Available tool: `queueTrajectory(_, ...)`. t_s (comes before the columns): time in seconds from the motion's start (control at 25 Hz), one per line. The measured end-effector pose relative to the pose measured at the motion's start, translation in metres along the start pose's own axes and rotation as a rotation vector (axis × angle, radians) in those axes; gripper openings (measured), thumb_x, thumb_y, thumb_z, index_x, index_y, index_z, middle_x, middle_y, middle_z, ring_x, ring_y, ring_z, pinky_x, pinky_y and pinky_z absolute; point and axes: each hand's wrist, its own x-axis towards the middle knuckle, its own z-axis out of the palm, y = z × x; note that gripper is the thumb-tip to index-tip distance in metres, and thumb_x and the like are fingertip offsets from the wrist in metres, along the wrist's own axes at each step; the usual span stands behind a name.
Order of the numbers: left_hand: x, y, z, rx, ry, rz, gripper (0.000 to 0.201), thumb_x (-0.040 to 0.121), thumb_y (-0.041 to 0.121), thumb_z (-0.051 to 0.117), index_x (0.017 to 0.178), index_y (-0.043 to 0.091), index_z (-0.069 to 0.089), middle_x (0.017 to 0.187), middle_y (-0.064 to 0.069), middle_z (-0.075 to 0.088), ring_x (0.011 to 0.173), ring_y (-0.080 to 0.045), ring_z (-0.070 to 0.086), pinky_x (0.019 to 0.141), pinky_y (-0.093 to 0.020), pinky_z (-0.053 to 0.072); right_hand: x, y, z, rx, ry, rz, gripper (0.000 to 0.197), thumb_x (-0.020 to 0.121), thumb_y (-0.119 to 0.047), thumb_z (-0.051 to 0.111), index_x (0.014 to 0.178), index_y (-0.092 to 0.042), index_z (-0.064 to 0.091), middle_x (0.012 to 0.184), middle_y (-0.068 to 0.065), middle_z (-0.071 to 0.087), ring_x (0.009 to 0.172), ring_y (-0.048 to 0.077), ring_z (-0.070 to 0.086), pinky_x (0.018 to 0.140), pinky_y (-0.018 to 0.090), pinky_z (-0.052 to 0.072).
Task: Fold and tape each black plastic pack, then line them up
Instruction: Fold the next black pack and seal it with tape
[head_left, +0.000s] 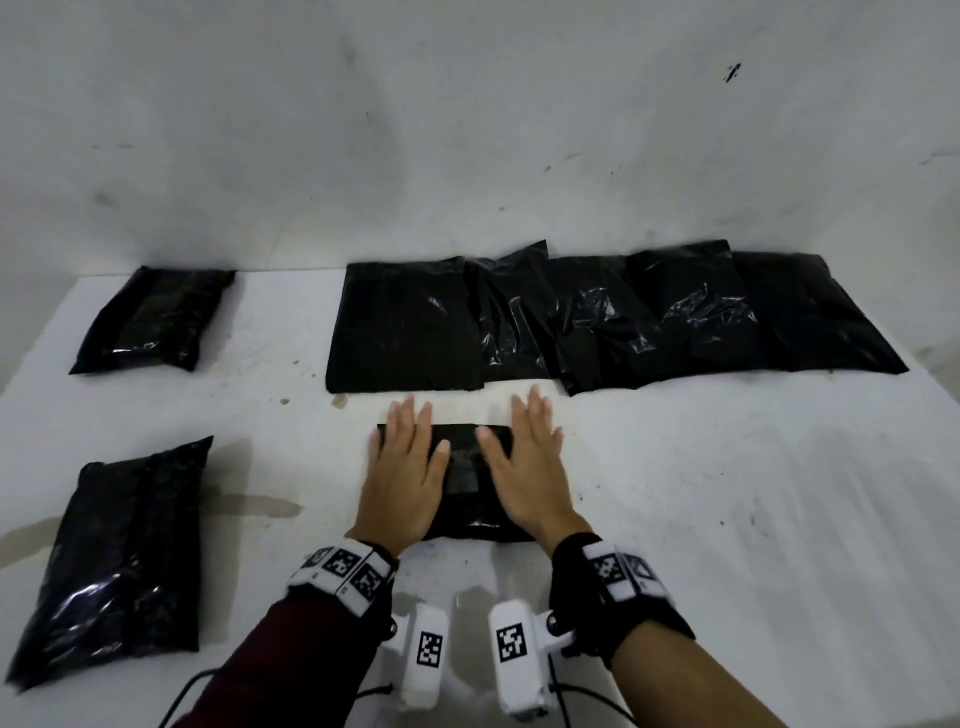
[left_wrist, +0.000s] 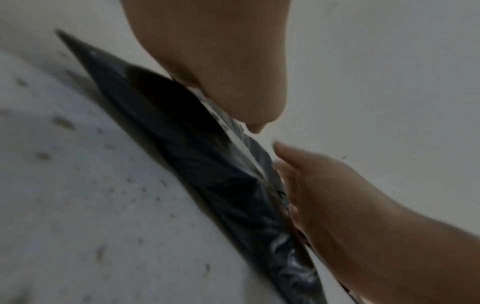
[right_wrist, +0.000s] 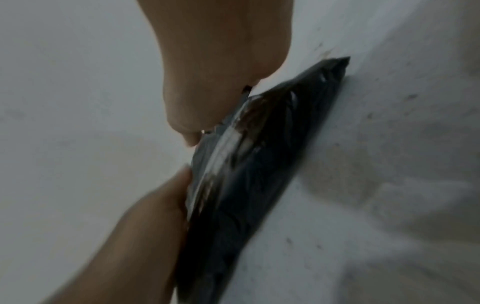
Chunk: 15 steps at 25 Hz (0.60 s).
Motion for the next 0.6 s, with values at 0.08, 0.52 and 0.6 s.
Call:
queueTrajectory(0.08, 0.003, 0.002, 0.008, 0.099, 0.003, 0.107, 0.076, 0.082, 0.053, -0.004, 0.149, 0.02, 0.013, 0.157, 0.0, 0.003, 0.141, -0.01, -0.01, 0.113, -0.033, -0.006, 0.0, 0.001, 0.012, -0.191, -0.05, -0.119, 0.076, 0.09, -0.062, 0.011, 0.151, -0.017, 0.003, 0.158, -0.003, -0.013, 0.138, 0.006, -0.023, 0.113, 0.034, -0.015)
queueTrajectory(0.52, 0.01, -0.014, 0.008, -0.36, 0.123, -0.046, 0.043, 0.1, 0.015, 0.036, 0.142, 0.007, 0.032, 0.154, -0.005, 0.02, 0.143, -0.014, 0.007, 0.114, -0.024, 0.004, 0.008, 0.008, 0.016, -0.037, 0.002, -0.094, 0.045, 0.104, -0.023, 0.025, 0.148, -0.014, 0.024, 0.159, -0.001, 0.007, 0.145, 0.011, -0.007, 0.113, 0.027, -0.013)
queueTrajectory(0.6, 0.006, -0.007, 0.009, -0.179, 0.305, -0.136, 0.039, 0.099, 0.012, 0.039, 0.136, 0.001, 0.042, 0.15, -0.013, 0.029, 0.143, -0.028, 0.016, 0.115, -0.041, 0.019, 0.008, 0.007, 0.006, 0.145, -0.001, -0.07, 0.045, 0.103, -0.022, 0.033, 0.147, -0.013, 0.027, 0.159, -0.001, 0.007, 0.145, 0.011, -0.006, 0.112, 0.025, -0.012)
